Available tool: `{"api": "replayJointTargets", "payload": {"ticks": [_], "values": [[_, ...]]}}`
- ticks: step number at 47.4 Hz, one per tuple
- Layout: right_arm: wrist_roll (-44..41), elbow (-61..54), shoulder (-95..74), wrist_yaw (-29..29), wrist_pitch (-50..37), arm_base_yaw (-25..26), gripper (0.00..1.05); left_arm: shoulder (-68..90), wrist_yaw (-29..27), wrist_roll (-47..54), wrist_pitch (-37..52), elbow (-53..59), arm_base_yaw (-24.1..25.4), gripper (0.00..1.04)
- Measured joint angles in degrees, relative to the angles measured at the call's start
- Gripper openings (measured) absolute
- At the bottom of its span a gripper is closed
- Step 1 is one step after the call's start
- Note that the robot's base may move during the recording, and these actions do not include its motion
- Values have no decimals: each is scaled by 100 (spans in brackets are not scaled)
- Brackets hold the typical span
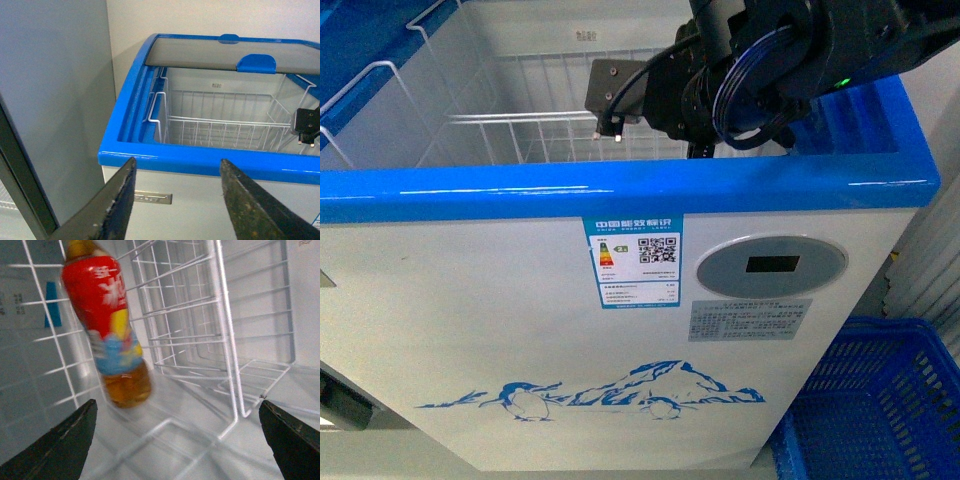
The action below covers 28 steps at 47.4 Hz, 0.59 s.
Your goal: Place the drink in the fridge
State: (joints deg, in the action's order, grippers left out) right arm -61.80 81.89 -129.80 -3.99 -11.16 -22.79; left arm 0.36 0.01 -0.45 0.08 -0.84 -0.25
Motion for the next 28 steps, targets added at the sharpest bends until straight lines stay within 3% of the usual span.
{"api": "replayJointTargets", "payload": {"ticks": [12, 18, 25, 28], "values": [[1016, -208, 916, 433, 297, -28, 98, -2, -2, 0, 0, 0, 0, 97], [2138, -660, 1779, 981, 374, -98, 98, 0, 0, 9, 0, 0, 0, 97], [2730, -946, 2308, 938, 138, 9, 98, -2, 0, 9, 0, 0, 0, 97], [2999, -1176, 2684, 616, -57, 195, 98, 0, 0, 11, 0, 0, 0, 97]]}}
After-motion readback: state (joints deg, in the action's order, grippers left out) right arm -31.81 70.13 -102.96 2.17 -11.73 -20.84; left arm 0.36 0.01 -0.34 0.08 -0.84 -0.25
